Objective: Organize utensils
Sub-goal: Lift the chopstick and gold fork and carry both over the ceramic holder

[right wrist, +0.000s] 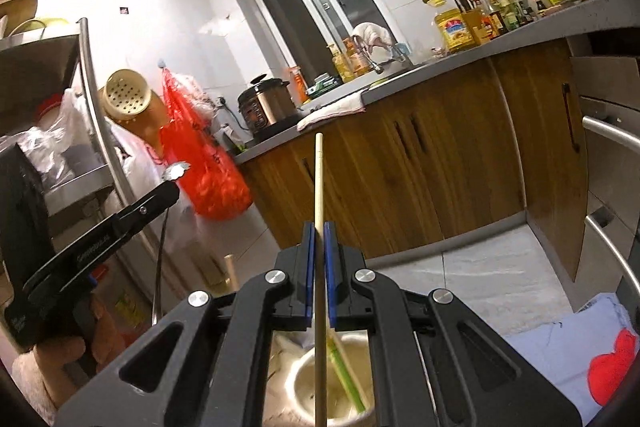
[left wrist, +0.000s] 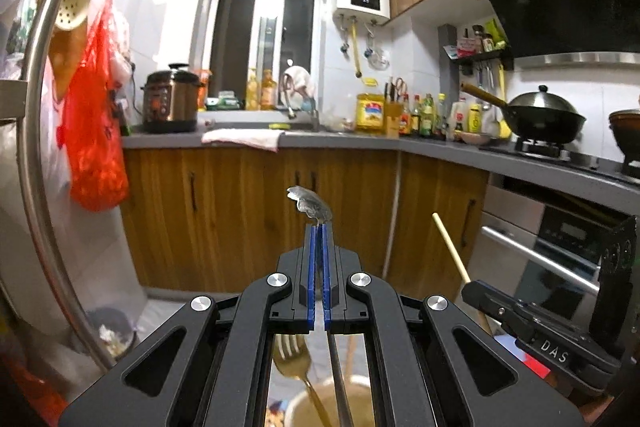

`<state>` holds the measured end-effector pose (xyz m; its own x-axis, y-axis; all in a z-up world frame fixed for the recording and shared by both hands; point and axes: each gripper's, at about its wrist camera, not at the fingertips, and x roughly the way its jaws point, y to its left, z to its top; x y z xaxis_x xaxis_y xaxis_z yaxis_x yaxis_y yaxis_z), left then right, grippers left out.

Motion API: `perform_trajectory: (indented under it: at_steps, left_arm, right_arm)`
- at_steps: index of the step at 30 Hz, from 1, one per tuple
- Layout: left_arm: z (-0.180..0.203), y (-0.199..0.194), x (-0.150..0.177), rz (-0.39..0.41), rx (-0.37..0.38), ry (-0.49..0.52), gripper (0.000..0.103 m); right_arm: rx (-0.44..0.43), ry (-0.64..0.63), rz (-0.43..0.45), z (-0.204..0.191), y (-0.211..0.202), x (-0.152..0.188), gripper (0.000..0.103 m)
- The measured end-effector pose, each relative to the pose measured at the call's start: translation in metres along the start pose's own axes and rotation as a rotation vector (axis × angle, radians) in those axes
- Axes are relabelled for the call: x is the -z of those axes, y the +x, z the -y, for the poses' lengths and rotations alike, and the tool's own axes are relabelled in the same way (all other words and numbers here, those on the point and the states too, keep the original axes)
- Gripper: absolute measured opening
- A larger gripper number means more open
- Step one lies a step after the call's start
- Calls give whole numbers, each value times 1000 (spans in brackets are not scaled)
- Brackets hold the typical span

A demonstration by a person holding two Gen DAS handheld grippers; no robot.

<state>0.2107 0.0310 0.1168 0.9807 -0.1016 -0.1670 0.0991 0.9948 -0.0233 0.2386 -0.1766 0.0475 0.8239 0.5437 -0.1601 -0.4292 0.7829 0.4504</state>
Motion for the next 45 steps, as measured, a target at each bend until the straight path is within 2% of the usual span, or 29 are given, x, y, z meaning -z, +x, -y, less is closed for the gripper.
perform_trajectory:
  at_steps: [7, 13, 25, 34, 45]
  left_arm:
    - [3, 14, 16, 30, -25, 22, 3]
    - [2, 17, 26, 24, -26, 38, 3]
    - [3, 11, 36, 25, -19, 32, 3]
    - [-1, -13, 53, 19, -38, 32, 2]
    - [-16, -39, 64, -18, -40, -14, 2]
  right_arm:
    - [-3, 38, 2, 14, 24, 7, 5]
    - [11, 28, -9, 16, 36, 16, 5]
    - [97, -109, 21, 3, 40, 33, 5]
    - [98, -157, -14, 4, 23, 45, 5]
    - [85, -144, -43, 8, -5, 55, 5]
